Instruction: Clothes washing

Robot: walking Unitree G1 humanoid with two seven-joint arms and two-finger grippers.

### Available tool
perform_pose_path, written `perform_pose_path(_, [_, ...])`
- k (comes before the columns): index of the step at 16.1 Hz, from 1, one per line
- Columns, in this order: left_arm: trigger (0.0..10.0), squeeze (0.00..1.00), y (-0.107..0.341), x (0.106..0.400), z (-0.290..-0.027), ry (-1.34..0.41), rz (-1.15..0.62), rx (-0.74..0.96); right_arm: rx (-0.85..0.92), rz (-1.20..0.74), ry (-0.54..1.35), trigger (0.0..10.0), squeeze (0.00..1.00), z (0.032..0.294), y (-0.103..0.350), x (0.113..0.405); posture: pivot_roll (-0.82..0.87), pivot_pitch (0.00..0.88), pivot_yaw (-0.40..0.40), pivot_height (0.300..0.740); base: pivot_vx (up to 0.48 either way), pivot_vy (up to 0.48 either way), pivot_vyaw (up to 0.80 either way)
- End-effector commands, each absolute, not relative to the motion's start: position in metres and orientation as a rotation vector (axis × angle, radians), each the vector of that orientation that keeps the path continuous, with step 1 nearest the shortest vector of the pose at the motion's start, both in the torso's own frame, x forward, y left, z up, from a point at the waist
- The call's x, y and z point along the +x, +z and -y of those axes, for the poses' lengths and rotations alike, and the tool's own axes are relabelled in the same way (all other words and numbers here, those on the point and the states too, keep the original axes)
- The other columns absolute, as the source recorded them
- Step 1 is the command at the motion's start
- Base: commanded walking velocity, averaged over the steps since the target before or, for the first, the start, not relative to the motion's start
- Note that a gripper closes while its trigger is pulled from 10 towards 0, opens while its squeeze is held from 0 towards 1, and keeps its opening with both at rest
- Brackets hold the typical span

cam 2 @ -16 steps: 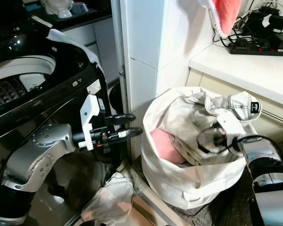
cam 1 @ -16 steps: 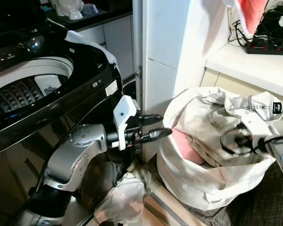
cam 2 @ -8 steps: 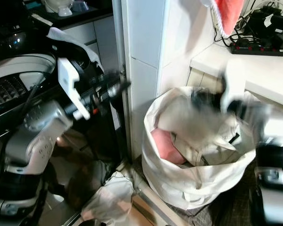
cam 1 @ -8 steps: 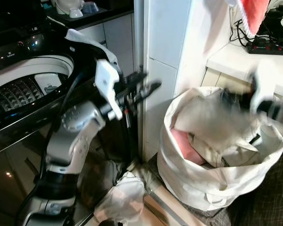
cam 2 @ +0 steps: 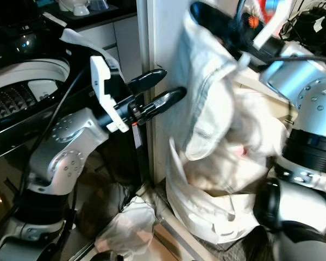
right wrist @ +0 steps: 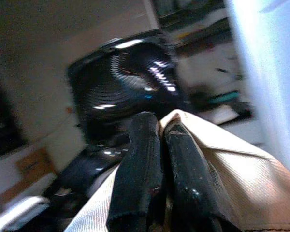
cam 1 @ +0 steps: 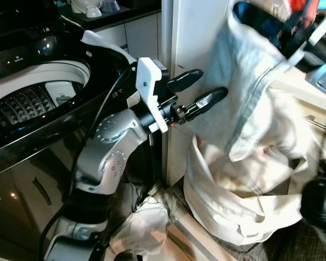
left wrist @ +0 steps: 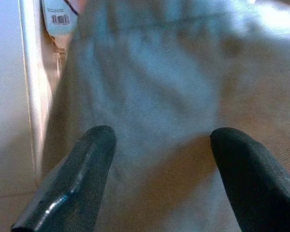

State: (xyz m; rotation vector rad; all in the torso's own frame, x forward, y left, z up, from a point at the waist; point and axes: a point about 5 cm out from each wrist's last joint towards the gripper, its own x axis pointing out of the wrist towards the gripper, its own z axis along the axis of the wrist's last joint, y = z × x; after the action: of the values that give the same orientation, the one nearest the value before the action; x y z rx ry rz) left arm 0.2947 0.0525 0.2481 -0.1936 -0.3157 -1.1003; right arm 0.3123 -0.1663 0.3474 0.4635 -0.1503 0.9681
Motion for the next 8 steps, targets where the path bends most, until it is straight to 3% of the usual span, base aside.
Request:
perform_pose_path(1, [10.0,1.0,0.254,0.295,-0.05,-1.103,0.338,-0.216,0.465,0.206,1.051,0.0,0.0,0.156,0.362,0.3,0.02,0.0,0.01,0.74,0.0,0.0,0.0])
perform_pose_path(5, [10.0,1.0,0.252,0.291,-0.044,-1.156,0.329,-0.289,0.5,0.161,1.101,0.0,0.0,0.141,0.354,0.293,0.02,0.0,0.014,0.74,0.0,0.0,0.0])
perform_pose_path(8, [10.0,1.0,0.241,0.299,-0.038,-1.065,0.332,-0.261,0.547,0.166,1.163,0.0,0.0,0.136,0.354,0.282,0.02,0.0,0.017,0.74,0.0,0.0,0.0])
